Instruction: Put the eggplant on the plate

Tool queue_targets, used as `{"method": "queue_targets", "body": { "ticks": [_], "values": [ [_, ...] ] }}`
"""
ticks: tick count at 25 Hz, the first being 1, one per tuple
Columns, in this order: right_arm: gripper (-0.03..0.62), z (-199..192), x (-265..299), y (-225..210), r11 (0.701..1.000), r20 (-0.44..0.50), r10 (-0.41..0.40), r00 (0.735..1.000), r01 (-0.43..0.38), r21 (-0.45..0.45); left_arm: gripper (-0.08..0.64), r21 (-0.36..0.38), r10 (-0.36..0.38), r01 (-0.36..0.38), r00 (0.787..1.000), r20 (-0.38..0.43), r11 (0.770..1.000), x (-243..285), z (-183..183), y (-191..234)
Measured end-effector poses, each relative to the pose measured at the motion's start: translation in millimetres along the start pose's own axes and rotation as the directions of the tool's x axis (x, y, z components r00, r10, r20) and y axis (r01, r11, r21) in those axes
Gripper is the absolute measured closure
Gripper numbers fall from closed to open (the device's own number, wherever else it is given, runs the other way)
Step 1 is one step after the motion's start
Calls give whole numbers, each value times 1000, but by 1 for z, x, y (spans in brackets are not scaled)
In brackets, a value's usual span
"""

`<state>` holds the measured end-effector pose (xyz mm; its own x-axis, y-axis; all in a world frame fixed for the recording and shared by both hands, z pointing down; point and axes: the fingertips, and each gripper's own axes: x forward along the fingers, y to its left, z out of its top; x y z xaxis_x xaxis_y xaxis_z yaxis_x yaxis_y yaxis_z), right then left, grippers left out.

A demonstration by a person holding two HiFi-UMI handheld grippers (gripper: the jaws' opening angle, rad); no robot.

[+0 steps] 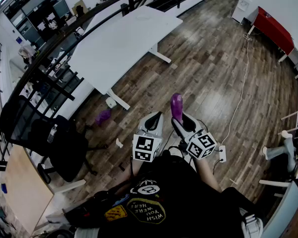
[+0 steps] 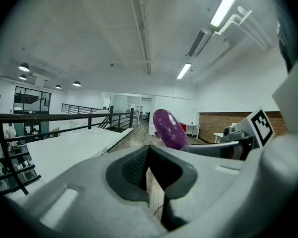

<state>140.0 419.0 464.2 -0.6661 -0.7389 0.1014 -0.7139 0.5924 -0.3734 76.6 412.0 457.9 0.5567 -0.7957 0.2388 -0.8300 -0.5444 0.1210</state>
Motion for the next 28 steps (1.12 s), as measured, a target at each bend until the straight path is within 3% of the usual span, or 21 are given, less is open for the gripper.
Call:
{"method": "queue_targets", "body": {
  "ticks": [5, 19, 28],
  "values": [
    [416, 0, 1, -5, 1000, -7, 9, 1000, -9, -3, 555, -29, 4, -5, 1000, -21, 1000, 8, -8, 3],
    [416, 3, -15, -32, 998, -16, 51, 999, -50, 30, 555, -21, 13, -13, 1000, -28, 1000, 35, -11, -23],
    [416, -3, 1, -66, 991, -67, 111, 992, -105, 83, 555, -41, 99, -102, 993, -65, 994, 54, -21, -6]
  ]
}}
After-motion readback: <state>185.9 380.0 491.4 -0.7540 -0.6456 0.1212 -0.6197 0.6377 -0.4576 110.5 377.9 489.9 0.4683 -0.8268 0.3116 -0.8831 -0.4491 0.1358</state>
